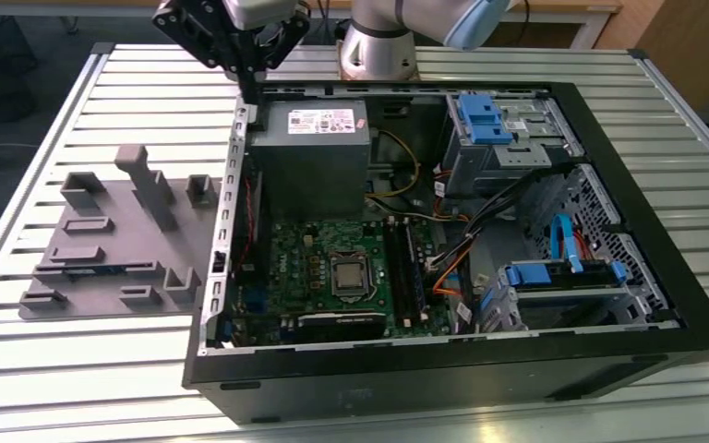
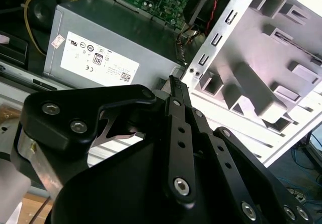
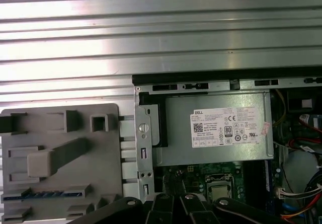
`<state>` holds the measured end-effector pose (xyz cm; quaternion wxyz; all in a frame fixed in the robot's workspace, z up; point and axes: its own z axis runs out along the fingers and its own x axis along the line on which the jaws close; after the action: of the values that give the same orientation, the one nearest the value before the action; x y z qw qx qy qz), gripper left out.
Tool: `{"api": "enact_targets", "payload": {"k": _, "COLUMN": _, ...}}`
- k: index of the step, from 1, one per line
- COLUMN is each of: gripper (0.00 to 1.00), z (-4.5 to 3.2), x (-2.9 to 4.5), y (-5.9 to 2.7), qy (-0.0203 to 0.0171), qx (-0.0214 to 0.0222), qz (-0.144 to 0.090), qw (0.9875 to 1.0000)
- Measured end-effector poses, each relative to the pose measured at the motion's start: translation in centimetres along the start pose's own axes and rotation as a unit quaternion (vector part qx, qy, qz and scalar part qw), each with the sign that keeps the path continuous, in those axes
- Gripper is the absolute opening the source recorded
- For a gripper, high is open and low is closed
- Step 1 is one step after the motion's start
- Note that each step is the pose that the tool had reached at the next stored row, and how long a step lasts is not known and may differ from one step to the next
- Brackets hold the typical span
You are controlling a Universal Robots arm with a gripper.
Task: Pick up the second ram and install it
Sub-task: 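Reach for the second ram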
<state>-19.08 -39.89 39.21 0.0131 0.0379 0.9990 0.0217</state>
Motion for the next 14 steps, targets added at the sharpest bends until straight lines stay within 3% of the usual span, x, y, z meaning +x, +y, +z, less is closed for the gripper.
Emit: {"api": "enact_targets", "payload": {"k": 14, "gripper": 0.11, "z": 0.0, "x": 0.68, "y": -0.05, "qy": 0.0, "qx": 0.0, "qz": 0.0, "qw": 1.0}}
